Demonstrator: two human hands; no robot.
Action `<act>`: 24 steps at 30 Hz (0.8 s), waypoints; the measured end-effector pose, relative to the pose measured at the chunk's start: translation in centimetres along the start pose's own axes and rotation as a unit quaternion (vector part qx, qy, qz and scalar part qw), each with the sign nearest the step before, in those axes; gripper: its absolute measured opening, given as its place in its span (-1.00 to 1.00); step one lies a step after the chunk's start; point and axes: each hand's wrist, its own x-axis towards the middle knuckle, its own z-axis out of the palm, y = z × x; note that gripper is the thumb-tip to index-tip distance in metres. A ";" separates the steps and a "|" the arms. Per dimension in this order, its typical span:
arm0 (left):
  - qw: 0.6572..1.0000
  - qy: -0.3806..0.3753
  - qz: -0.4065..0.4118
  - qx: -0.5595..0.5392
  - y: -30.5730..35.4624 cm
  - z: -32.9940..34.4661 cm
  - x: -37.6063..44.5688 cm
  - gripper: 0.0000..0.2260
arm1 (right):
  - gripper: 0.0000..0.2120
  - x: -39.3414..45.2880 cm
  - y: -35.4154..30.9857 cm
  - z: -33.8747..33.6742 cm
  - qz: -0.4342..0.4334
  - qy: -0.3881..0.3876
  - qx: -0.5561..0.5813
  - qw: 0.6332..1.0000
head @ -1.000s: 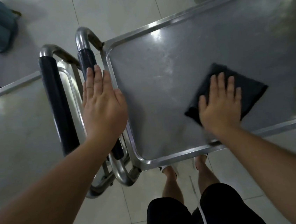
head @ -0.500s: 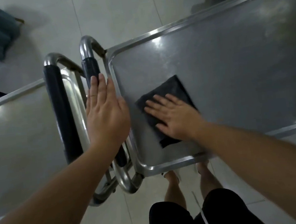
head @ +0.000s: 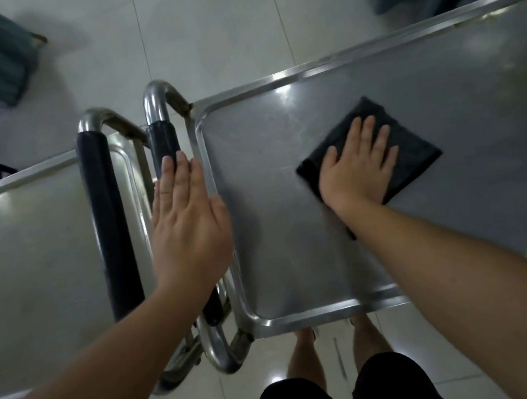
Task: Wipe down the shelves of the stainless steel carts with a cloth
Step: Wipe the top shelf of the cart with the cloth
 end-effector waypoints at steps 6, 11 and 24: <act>1.000 0.003 0.009 -0.009 -0.1 -0.1 0.0 -0.39 | -0.32 -9.1 -10.5 4.9 -0.305 -0.076 -0.033 0.949; 1.000 -0.004 0.009 -0.007 -0.3 -0.3 -0.3 -0.39 | -0.35 -6.5 -9.3 4.4 -0.534 -0.119 -0.099 0.831; 1.000 -0.007 0.013 -0.021 -0.1 -0.4 -0.2 -0.43 | -0.27 16.5 9.9 -6.3 -0.130 -0.020 -0.094 0.987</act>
